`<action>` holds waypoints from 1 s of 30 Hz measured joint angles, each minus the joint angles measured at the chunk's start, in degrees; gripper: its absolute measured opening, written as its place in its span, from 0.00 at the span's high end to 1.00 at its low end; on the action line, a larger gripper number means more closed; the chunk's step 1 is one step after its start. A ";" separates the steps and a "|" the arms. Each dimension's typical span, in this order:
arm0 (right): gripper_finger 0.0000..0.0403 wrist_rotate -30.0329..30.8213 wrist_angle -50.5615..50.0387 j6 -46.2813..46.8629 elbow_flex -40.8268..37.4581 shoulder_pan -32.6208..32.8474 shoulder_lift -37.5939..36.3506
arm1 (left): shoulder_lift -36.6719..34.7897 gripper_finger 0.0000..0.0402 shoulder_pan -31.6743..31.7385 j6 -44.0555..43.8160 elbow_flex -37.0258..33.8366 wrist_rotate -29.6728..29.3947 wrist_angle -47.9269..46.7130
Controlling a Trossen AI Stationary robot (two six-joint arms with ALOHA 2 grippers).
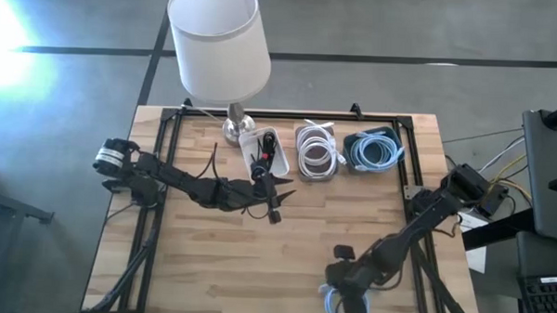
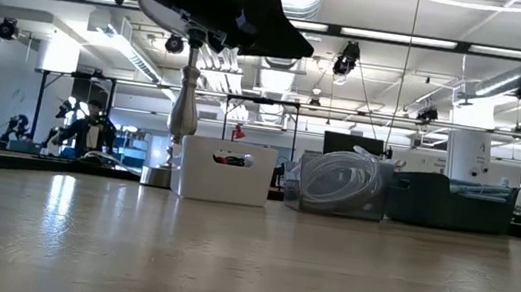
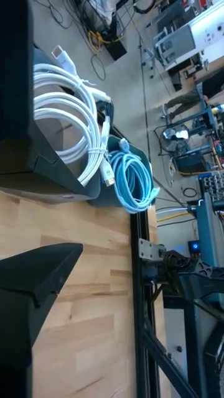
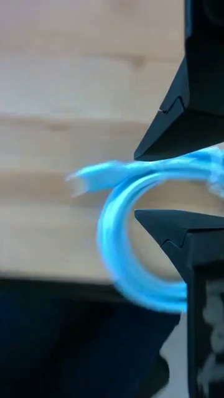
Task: Pick & Place USB Port
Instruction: Put the blue HDMI cable into the green bin
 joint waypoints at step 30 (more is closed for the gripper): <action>0.71 5.95 5.51 15.40 -7.61 6.13 0.00 | 0.00 0.65 0.01 -2.78 0.00 0.01 -0.04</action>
